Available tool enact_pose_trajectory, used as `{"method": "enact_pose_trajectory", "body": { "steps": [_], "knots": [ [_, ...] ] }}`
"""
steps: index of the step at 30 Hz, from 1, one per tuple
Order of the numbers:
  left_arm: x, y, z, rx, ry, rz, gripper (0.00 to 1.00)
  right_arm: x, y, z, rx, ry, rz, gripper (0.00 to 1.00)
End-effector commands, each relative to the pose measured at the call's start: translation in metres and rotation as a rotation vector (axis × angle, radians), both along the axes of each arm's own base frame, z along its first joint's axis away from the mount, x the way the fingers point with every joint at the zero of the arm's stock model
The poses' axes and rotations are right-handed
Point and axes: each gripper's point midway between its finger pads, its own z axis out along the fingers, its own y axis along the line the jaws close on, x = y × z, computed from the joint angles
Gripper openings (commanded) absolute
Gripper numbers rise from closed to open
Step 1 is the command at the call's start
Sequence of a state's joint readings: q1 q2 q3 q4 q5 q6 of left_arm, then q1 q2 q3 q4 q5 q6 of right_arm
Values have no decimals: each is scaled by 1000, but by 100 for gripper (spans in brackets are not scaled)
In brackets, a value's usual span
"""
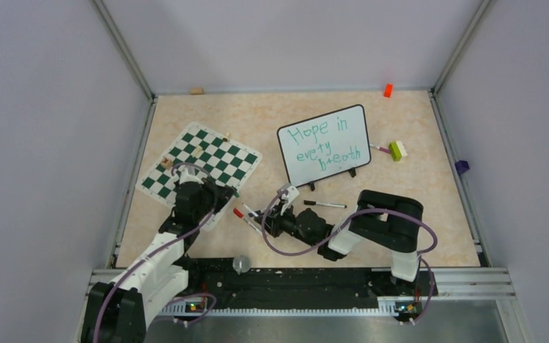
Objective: Write a sentence on the whiteboard
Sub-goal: Insert the pen cap into the whiteboard marker.
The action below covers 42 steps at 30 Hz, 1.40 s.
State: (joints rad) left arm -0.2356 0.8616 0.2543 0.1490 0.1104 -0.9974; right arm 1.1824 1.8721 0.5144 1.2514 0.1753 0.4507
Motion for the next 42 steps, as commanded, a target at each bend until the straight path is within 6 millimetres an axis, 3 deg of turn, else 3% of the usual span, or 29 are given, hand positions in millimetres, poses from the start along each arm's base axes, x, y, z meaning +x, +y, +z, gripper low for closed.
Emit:
{"method": "enact_pose_trajectory", "body": {
  "steps": [1, 42],
  "knots": [
    [0, 0, 6, -10, -30, 8, 0, 0, 18, 19, 84, -4, -12, 0],
    [-12, 0, 11, -30, -64, -9, 0, 6, 29, 11, 47, 7, -29, 0]
  ]
}}
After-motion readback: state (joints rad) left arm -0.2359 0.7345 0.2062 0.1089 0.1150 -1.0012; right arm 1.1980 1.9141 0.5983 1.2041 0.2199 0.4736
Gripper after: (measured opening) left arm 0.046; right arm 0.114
